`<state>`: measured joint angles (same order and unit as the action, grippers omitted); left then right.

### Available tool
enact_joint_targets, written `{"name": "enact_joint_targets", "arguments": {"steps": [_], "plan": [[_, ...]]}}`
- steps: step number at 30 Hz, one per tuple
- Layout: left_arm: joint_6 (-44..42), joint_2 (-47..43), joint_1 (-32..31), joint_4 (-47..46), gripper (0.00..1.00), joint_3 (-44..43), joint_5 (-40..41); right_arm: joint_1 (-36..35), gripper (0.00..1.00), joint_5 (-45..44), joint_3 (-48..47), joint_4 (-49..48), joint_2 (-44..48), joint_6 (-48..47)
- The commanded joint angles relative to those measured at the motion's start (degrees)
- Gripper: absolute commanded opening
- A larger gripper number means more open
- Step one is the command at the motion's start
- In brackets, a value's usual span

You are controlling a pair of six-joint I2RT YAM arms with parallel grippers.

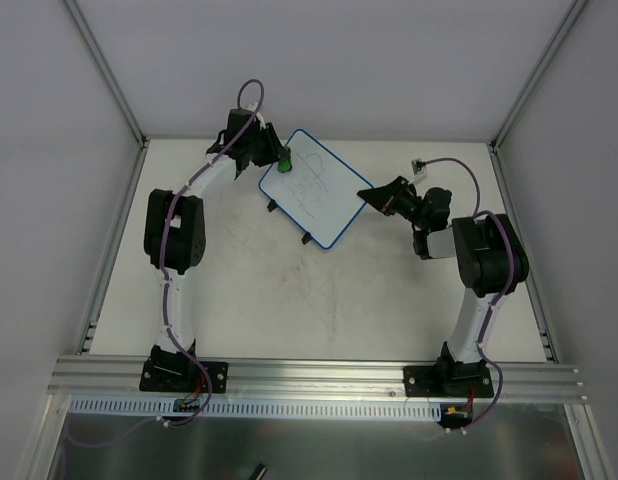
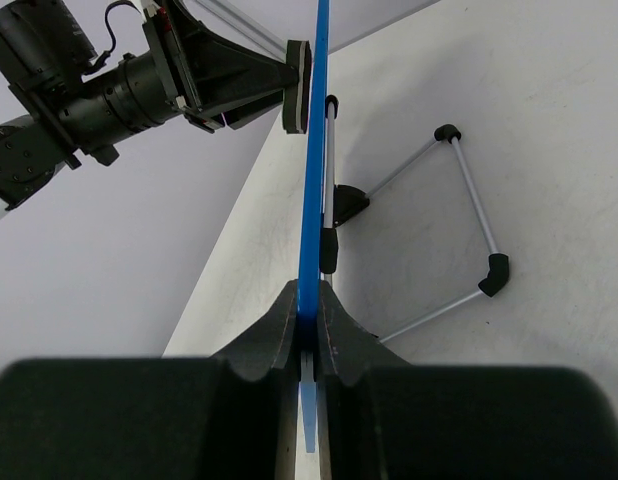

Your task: Erase the whiteboard

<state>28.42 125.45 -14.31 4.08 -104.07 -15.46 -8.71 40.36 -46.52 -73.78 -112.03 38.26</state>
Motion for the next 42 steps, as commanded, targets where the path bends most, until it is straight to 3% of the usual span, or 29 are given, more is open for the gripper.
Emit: {"name": "enact_joint_targets", "arguments": {"steps": [1,18,42], "plan": [[-1.6,-2.1,-0.5,-6.2,0.00,0.4,1.5,-0.7,0.00,2.5,-1.8,-7.9,-0.2,1.3],[-3.7,-1.3,-1.1,-8.9,0.00,0.9,4.3,-0.8,0.00,3.0,-1.0,-8.0,0.7,0.3],[-4.7,0.9,-1.3,-7.8,0.00,-1.8,0.8,-1.7,0.00,3.3,1.0,-4.9,5.1,-5.9]]}}
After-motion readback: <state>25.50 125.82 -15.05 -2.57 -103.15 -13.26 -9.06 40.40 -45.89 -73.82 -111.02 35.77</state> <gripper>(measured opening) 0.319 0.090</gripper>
